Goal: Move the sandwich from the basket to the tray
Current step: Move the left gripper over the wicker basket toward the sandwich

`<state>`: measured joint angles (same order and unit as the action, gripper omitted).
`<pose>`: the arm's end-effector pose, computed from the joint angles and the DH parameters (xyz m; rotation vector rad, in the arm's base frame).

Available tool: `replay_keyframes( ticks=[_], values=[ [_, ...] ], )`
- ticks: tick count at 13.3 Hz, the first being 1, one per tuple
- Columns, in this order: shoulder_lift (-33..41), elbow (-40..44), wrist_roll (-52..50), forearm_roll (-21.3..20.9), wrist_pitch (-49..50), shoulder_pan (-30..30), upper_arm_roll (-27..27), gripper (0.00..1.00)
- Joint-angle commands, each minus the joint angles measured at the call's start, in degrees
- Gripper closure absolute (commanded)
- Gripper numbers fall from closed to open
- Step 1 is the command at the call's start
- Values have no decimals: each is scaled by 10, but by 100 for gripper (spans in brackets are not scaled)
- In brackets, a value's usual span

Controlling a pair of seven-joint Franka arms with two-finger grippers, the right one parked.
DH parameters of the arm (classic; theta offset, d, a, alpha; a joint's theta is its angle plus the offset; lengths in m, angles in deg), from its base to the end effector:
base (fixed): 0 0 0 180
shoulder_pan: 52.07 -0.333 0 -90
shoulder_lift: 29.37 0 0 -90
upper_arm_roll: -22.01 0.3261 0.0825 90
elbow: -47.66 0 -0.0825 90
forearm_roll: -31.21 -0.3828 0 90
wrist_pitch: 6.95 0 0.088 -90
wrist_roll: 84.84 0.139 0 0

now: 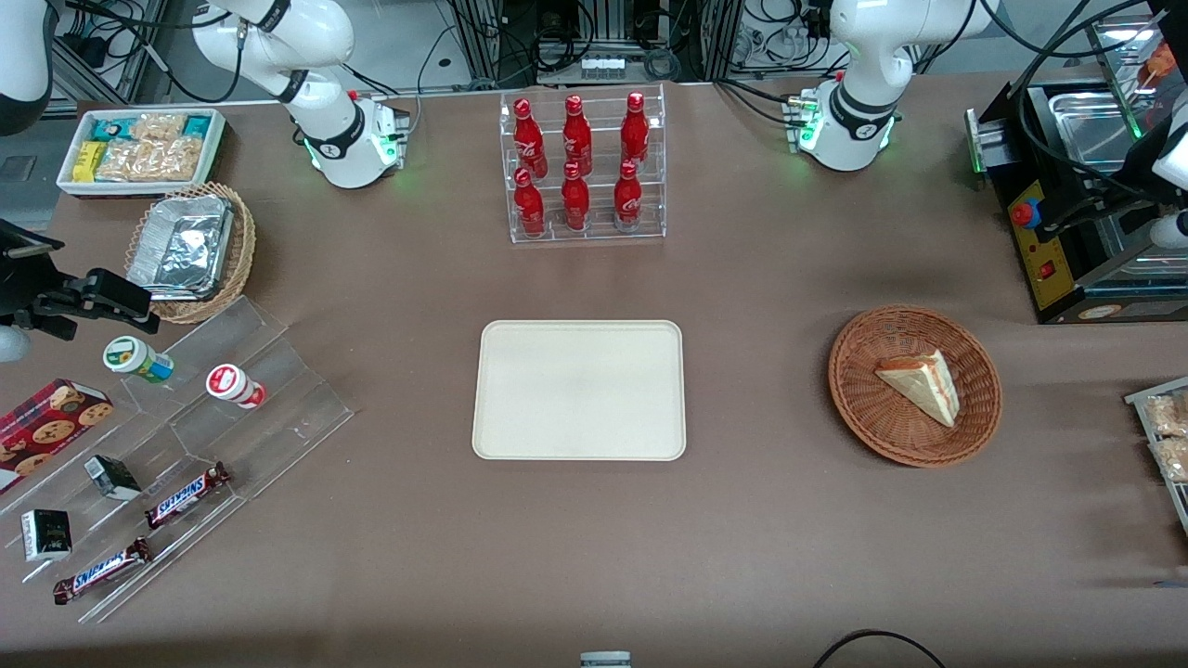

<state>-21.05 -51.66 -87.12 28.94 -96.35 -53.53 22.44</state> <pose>0.5022 0.0224 0.6021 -3.1006 -0.1125 0.0431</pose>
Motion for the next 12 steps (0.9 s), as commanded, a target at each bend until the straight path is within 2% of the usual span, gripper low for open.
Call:
replay_keyframes(
  ticks=[1, 5, 9, 11, 12],
  values=[
    [-13, 18, 16, 8, 16, 1, -1, 0],
    [-48, 20, -1, 4, 14, 0, 1, 0],
    [-97, 9, -169, 2, -10, -1, 4, 0],
    [-96, -68, -303, 3, -127, -7, 5, 0],
    [-97, -105, -338, 4, -172, -18, 4, 0]
  ],
)
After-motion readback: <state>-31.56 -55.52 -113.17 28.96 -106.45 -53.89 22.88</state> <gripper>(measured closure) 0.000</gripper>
